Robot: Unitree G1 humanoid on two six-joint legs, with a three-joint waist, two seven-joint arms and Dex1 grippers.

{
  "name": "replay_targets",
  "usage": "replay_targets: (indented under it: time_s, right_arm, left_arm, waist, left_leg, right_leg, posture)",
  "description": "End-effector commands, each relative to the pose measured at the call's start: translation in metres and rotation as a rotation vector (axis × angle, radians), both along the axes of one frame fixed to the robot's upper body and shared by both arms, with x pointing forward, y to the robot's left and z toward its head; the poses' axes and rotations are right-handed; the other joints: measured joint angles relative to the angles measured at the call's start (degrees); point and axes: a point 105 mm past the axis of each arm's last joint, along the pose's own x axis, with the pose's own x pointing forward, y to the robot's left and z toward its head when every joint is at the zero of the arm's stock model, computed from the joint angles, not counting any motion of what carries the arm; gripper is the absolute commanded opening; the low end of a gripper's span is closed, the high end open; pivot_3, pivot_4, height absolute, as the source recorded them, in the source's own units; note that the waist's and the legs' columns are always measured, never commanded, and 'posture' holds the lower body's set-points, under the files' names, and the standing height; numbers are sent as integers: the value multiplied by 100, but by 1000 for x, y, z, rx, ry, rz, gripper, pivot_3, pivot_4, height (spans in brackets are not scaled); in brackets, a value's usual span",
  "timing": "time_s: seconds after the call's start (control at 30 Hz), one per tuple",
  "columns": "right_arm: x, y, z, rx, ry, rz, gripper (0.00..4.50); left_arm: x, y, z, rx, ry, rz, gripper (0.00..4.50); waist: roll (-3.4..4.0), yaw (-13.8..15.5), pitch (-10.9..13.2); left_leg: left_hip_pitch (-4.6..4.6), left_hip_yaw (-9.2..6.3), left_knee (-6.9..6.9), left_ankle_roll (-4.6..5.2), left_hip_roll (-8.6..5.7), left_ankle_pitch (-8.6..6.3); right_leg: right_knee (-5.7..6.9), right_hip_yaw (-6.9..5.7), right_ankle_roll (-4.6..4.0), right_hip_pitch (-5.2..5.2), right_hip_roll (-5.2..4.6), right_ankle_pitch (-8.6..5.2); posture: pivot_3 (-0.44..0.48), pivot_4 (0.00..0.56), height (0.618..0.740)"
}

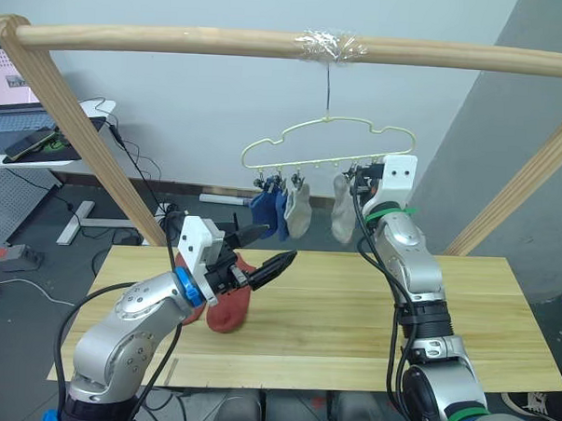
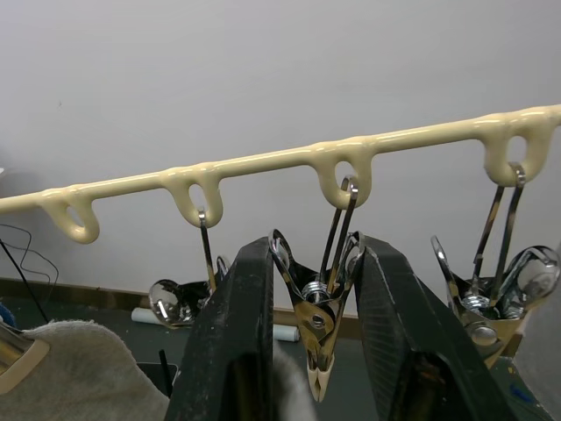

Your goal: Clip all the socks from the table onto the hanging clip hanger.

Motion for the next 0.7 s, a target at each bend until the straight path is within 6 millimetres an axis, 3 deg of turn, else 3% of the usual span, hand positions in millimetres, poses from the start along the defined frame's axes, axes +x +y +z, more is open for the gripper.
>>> replay_targets:
  time_s: [0.03, 0.3, 0.43, 0.57, 0.7]
  right_arm:
    - [0, -1, 21, 8, -75, -11, 1348]
    - [-1, -1, 20, 8, -71, -13, 1348]
    - [-1, -2, 20, 9, -72, -15, 2148]
    - [-1, -2, 21, 8, -74, -17, 3547]
    - [0, -1, 21, 12, -73, -14, 3547]
  left_arm:
    - [-5, -4, 11, -8, -46, -18, 4500]
    - [-5, -4, 11, -6, -47, -22, 4500]
    - [-5, -4, 11, -6, -48, -23, 4500]
    - [-5, -4, 11, -6, -46, -24, 4500]
    - [-5, -4, 10, -5, -46, -23, 4500]
  waist:
    - [0, 0, 0]
    - [0, 0, 0]
    - [0, 0, 0]
    - [0, -1, 0]
    - [0, 0, 0]
  left_leg:
    - [0, 0, 0, 0, 0, 0]
    - [0, 0, 0, 0, 0, 0]
    - [0, 0, 0, 0, 0, 0]
    - [0, 0, 0, 0, 0, 0]
    - [0, 0, 0, 0, 0, 0]
  right_leg:
    - [0, 0, 0, 0, 0, 0]
    - [0, 0, 0, 0, 0, 0]
    - [0, 0, 0, 0, 0, 0]
    - [0, 0, 0, 0, 0, 0]
    - [0, 0, 0, 0, 0, 0]
  posture:
    - [13, 101, 740]
    - [9, 103, 740]
    - [9, 104, 740]
    - [10, 105, 740]
    - [12, 106, 740]
